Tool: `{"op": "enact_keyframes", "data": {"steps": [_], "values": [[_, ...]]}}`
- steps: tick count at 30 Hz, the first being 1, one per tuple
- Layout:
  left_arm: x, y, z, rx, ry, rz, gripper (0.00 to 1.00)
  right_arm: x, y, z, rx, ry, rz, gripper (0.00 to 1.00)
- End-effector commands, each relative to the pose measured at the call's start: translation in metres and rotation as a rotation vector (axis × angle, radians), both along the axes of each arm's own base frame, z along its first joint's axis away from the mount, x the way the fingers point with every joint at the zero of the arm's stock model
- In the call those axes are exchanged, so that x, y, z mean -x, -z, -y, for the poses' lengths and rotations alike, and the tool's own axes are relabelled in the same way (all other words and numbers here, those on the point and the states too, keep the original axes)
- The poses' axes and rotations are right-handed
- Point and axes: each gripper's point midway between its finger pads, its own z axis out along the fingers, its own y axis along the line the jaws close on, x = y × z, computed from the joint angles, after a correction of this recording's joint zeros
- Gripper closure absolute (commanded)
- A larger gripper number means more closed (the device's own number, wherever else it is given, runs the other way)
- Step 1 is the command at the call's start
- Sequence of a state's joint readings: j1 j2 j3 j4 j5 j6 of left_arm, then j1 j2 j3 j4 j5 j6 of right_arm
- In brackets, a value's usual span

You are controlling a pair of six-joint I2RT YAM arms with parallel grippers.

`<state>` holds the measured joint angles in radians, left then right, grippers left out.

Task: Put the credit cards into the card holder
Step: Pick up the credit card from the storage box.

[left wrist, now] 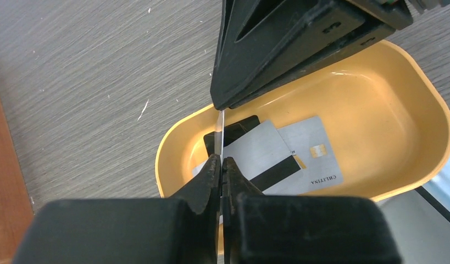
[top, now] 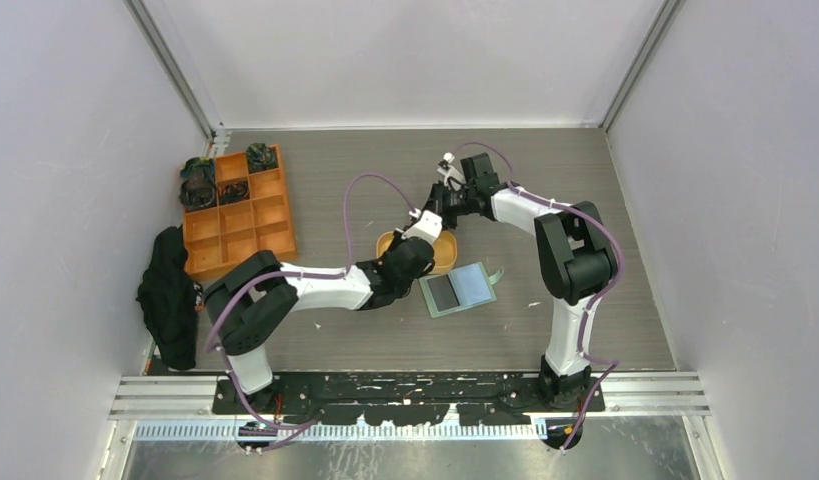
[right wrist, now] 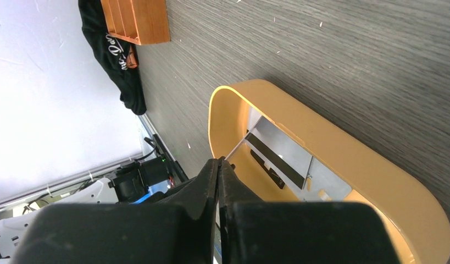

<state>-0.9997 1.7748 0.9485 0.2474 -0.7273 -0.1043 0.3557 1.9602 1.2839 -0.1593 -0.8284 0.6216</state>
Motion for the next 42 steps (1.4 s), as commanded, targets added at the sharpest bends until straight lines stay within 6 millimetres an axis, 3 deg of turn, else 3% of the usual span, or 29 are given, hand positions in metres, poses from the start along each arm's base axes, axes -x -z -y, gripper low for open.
{"op": "enact_keyframes", "data": {"steps": [1,7,12,21,25,27,28,29,34,39,42], "values": [[-0.008,-0.026,0.002,0.042,-0.04,0.049,1.0,-0.004,-0.034,0.0,-0.044,0.003,0.057,0.85],[-0.007,-0.042,-0.003,0.052,-0.031,0.091,1.0,-0.005,-0.065,0.008,-0.087,-0.015,0.115,0.67],[-0.001,-0.07,-0.005,0.14,0.019,0.152,1.0,0.006,-0.101,0.02,-0.082,-0.098,0.26,0.56],[0.034,-0.12,-0.001,0.383,0.232,0.185,1.0,0.042,-0.128,0.048,0.041,-0.267,0.638,0.48],[0.062,-0.131,0.003,0.594,0.405,0.093,1.0,0.077,-0.139,0.057,0.021,-0.405,0.857,0.34],[0.076,-0.132,0.002,0.698,0.482,0.034,1.0,0.097,-0.138,0.06,-0.027,-0.502,0.936,0.2],[0.085,-0.132,0.003,0.749,0.537,-0.004,1.0,0.108,-0.134,0.061,-0.057,-0.54,0.938,0.05],[0.094,-0.131,0.005,0.787,0.586,-0.041,1.0,0.118,-0.13,0.061,-0.088,-0.565,0.933,0.01],[0.122,-0.124,0.01,0.894,0.734,-0.207,1.0,0.148,-0.107,0.057,-0.182,-0.656,0.962,0.01],[0.135,-0.116,0.023,0.971,0.821,-0.314,1.0,0.154,-0.086,0.046,-0.127,-0.712,0.945,0.01],[0.138,-0.115,0.029,1.0,0.861,-0.346,1.0,0.157,-0.077,0.04,-0.124,-0.727,0.914,0.06]]}}
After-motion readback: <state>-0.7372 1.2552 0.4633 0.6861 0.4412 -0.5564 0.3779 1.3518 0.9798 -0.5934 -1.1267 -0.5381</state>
